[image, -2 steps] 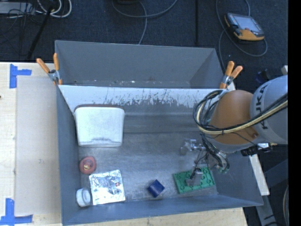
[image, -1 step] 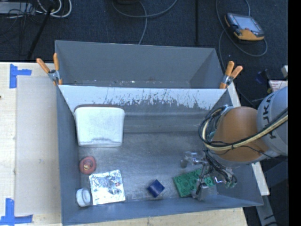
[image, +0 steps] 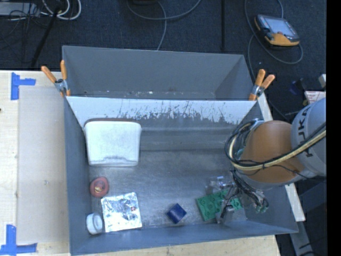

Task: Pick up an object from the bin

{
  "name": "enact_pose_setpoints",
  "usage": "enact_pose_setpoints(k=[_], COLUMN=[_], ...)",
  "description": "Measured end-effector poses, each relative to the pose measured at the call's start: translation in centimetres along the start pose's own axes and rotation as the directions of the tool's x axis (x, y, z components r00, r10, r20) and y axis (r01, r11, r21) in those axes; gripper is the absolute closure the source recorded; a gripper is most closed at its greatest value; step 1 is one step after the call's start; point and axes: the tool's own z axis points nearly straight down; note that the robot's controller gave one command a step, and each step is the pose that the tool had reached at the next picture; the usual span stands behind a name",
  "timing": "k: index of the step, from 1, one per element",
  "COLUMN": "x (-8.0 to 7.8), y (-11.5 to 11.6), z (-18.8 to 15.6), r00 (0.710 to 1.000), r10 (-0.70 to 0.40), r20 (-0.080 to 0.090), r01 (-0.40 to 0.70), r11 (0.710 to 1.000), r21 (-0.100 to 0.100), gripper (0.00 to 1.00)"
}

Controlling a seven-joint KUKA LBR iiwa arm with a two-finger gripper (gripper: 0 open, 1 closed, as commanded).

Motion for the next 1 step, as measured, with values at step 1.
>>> enact_pose_setpoints(k=[1], x=[-1.22], y=[-2.71], z=[-14.69], r00=[0.998], r10=[-0.066], r20=[0.006], r01=[0.066], r11=[0.998], r21=[0.003], gripper=[1.0])
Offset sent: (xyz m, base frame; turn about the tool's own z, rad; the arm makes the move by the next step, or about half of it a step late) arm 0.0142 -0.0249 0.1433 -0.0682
